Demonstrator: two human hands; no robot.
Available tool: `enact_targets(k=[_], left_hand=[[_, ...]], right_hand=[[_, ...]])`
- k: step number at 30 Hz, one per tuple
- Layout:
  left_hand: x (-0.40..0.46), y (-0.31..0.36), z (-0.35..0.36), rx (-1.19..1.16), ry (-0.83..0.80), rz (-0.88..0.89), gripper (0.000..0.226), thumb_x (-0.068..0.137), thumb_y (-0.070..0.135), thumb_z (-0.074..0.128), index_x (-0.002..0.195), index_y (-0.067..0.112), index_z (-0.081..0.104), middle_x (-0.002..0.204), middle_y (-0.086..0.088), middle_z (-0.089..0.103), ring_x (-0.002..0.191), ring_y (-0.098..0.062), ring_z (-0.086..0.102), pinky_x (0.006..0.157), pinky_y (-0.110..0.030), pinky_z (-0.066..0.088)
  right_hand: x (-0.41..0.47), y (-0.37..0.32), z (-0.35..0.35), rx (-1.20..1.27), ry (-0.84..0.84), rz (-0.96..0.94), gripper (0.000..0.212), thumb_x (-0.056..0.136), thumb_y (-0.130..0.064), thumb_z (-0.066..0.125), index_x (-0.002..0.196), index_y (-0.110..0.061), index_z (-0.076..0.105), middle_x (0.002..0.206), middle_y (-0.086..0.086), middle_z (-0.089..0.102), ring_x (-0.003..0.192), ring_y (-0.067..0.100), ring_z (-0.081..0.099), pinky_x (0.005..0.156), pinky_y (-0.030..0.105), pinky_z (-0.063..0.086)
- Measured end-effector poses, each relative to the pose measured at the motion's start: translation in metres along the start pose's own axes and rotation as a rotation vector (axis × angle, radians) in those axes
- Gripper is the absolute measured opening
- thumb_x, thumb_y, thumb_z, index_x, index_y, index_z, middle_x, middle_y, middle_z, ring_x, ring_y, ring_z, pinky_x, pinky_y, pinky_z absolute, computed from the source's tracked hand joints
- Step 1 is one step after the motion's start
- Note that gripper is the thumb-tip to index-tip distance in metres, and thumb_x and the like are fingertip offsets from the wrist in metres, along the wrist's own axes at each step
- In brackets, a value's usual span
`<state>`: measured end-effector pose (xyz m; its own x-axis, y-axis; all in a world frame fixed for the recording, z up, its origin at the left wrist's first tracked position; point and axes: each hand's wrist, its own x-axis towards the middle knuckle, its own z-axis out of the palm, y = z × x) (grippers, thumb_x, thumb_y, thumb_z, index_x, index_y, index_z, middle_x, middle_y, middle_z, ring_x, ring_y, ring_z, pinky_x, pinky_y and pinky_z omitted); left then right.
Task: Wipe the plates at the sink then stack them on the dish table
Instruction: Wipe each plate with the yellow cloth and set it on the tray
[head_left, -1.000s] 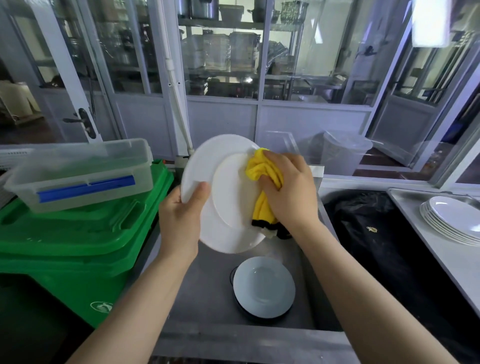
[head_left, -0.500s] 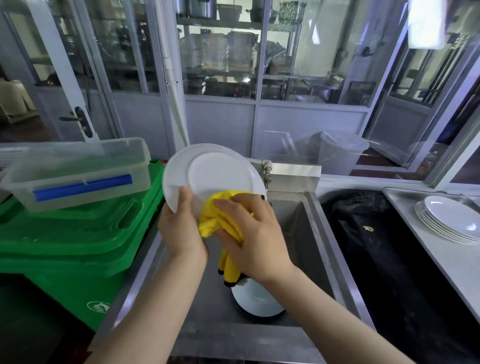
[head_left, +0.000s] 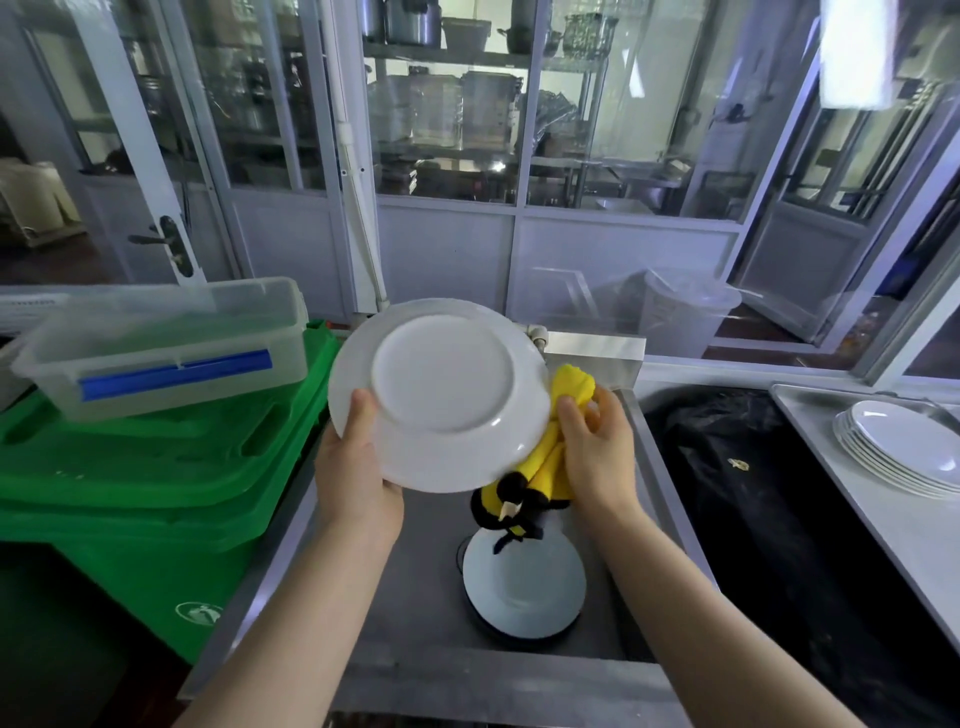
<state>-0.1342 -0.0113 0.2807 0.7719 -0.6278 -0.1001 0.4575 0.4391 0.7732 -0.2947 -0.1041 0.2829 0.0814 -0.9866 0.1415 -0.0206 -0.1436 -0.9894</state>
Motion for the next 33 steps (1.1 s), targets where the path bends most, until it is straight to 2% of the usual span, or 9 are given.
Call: enact_targets(k=[2,5,8,11,15,18,23,28,33], left_hand=[[0.0,-0.002,-0.001,-0.014,-0.074,-0.006,0.056,0.081,0.048,0.062,0.129,0.02,0.058,0.113,0.002,0.071,0.1,-0.017,0.068,0.065,-0.029,0.057],[-0.001,-0.006,-0.001,-0.001,-0.187,-0.021,0.065,0.082,0.052,0.058,0.136,0.017,0.052,0.127,-0.006,0.064,0.113,-0.024,0.063,0.076,-0.036,0.056],[-0.002,-0.011,-0.002,0.027,-0.193,-0.081,0.064,0.08,0.054,0.055,0.132,0.017,0.056,0.123,-0.007,0.067,0.111,-0.024,0.064,0.074,-0.034,0.055],[0.002,-0.017,-0.007,0.077,-0.206,-0.2,0.048,0.08,0.051,0.057,0.118,0.022,0.064,0.114,-0.003,0.071,0.104,-0.022,0.067,0.078,-0.036,0.053],[0.008,-0.021,-0.014,0.272,-0.212,-0.345,0.012,0.09,0.026,0.062,0.098,0.017,0.061,0.097,-0.009,0.064,0.081,-0.02,0.062,0.075,-0.034,0.046],[0.01,-0.017,-0.014,0.231,-0.254,-0.43,0.048,0.071,0.049,0.067,0.106,0.016,0.058,0.095,-0.013,0.067,0.08,-0.026,0.065,0.069,-0.037,0.055],[0.011,0.002,-0.012,0.166,-0.519,-0.523,0.077,0.074,0.072,0.049,0.118,0.01,0.064,0.111,-0.021,0.069,0.095,-0.036,0.07,0.073,-0.045,0.059],[0.009,-0.002,-0.015,0.218,-0.389,-0.511,0.028,0.092,0.016,0.046,0.107,-0.001,0.063,0.084,-0.018,0.073,0.066,-0.026,0.071,0.053,-0.034,0.057],[0.003,-0.005,-0.023,0.242,-0.385,-0.384,0.035,0.074,0.001,0.042,0.102,0.006,0.063,0.081,-0.013,0.074,0.065,-0.025,0.071,0.049,-0.034,0.055]], right_hand=[[0.002,-0.003,-0.001,0.265,-0.048,0.14,0.01,0.093,-0.024,0.055,0.091,-0.021,0.064,0.076,-0.009,0.069,0.074,0.015,0.062,0.062,0.025,0.052],[0.0,-0.007,-0.004,0.483,-0.208,0.287,0.028,0.088,-0.043,0.062,0.105,-0.021,0.066,0.096,0.0,0.074,0.088,0.019,0.07,0.07,0.031,0.056],[-0.003,-0.014,-0.005,0.515,-0.323,0.257,0.041,0.074,-0.031,0.073,0.11,-0.014,0.065,0.099,0.01,0.074,0.087,0.024,0.072,0.064,0.032,0.057],[-0.004,-0.022,-0.007,0.542,-0.348,0.166,0.026,0.074,-0.021,0.073,0.099,-0.015,0.07,0.097,0.013,0.074,0.085,0.028,0.072,0.063,0.035,0.057],[-0.006,-0.028,-0.005,0.071,-0.352,-0.264,0.037,0.075,-0.022,0.072,0.11,-0.02,0.062,0.096,-0.002,0.073,0.088,0.019,0.068,0.072,0.035,0.055],[-0.015,-0.022,0.001,-0.484,-0.288,-0.596,0.051,0.074,-0.021,0.075,0.117,-0.035,0.052,0.089,-0.013,0.068,0.08,0.013,0.06,0.064,0.023,0.042],[-0.03,-0.008,0.006,-0.818,-0.407,-1.087,0.054,0.06,0.002,0.07,0.111,-0.016,0.067,0.091,0.003,0.069,0.07,0.032,0.062,0.055,0.027,0.047],[-0.031,-0.006,0.005,-0.853,-0.582,-1.113,0.044,0.072,-0.002,0.067,0.115,-0.014,0.068,0.095,0.003,0.07,0.071,0.031,0.062,0.057,0.036,0.053],[-0.026,-0.008,-0.01,-0.739,-0.811,-0.804,0.06,0.076,-0.024,0.071,0.131,-0.012,0.049,0.109,0.005,0.065,0.102,0.027,0.057,0.087,0.032,0.043]])
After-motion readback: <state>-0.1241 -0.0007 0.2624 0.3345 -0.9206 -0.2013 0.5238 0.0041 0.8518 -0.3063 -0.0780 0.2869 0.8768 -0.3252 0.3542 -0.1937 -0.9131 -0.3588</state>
